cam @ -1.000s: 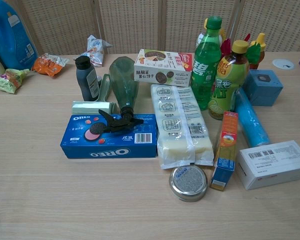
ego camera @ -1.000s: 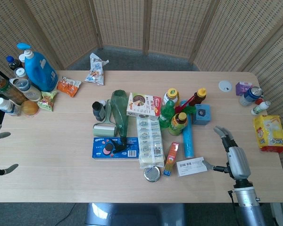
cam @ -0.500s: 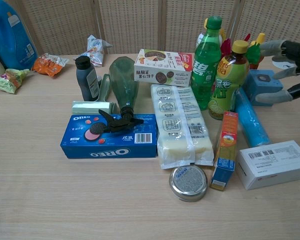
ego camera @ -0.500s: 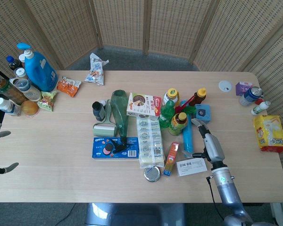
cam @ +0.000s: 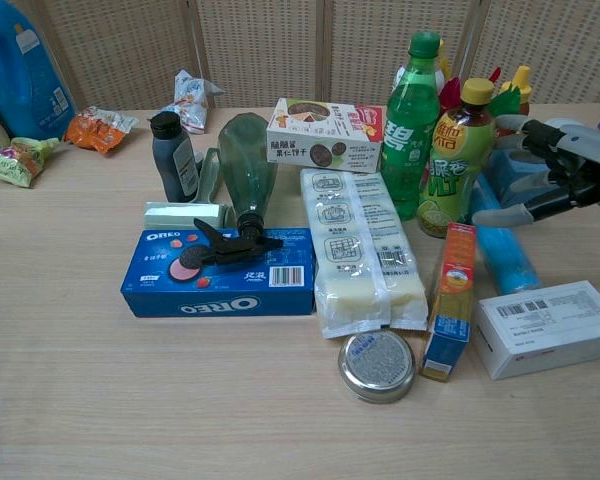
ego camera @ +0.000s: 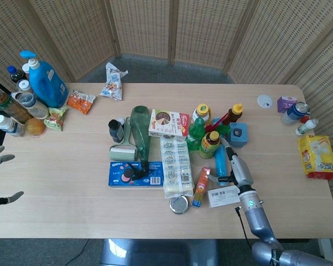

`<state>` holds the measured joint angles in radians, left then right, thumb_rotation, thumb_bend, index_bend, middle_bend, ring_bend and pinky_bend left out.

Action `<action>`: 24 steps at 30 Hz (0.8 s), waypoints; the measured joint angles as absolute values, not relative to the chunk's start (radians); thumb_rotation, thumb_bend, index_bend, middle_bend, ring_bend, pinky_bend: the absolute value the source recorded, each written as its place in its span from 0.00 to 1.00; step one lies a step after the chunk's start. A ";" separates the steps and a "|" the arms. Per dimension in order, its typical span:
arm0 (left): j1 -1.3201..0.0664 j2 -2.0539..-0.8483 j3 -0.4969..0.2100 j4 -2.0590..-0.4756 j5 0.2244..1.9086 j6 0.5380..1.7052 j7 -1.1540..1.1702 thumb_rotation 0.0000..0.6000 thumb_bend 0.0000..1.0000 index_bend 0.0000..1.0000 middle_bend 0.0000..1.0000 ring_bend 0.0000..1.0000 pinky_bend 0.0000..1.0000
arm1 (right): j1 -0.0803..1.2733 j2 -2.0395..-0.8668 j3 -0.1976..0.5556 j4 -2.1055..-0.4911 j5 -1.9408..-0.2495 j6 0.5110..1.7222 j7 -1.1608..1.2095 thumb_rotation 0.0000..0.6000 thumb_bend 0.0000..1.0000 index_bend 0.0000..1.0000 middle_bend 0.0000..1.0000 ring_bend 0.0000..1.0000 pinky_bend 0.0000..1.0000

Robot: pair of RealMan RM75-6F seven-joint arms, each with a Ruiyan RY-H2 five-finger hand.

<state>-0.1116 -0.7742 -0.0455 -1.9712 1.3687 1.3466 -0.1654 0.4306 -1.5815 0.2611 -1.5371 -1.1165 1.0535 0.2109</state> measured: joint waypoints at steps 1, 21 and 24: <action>-0.112 -0.774 -0.046 -1.971 1.367 1.346 -0.165 1.00 0.00 0.22 0.00 0.00 0.00 | 0.435 -1.587 0.264 -1.532 -1.110 1.050 0.208 1.00 0.00 0.00 0.00 0.00 0.19; -0.124 -0.786 -0.051 -1.962 1.339 1.322 -0.147 1.00 0.00 0.22 0.00 0.00 0.00 | 0.514 -1.670 0.376 -1.358 -0.960 0.965 0.229 1.00 0.00 0.01 0.01 0.00 0.19; -0.126 -0.790 -0.052 -1.963 1.333 1.319 -0.138 1.00 0.00 0.22 0.00 0.00 0.00 | 0.524 -1.670 0.391 -1.364 -0.951 0.968 0.220 1.00 0.00 0.01 0.02 0.00 0.19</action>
<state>-0.1261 -0.7896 -0.0521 -1.9633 1.3334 1.3185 -0.1378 0.5238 -1.6705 0.3906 -1.3639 -0.9510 0.9680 0.2198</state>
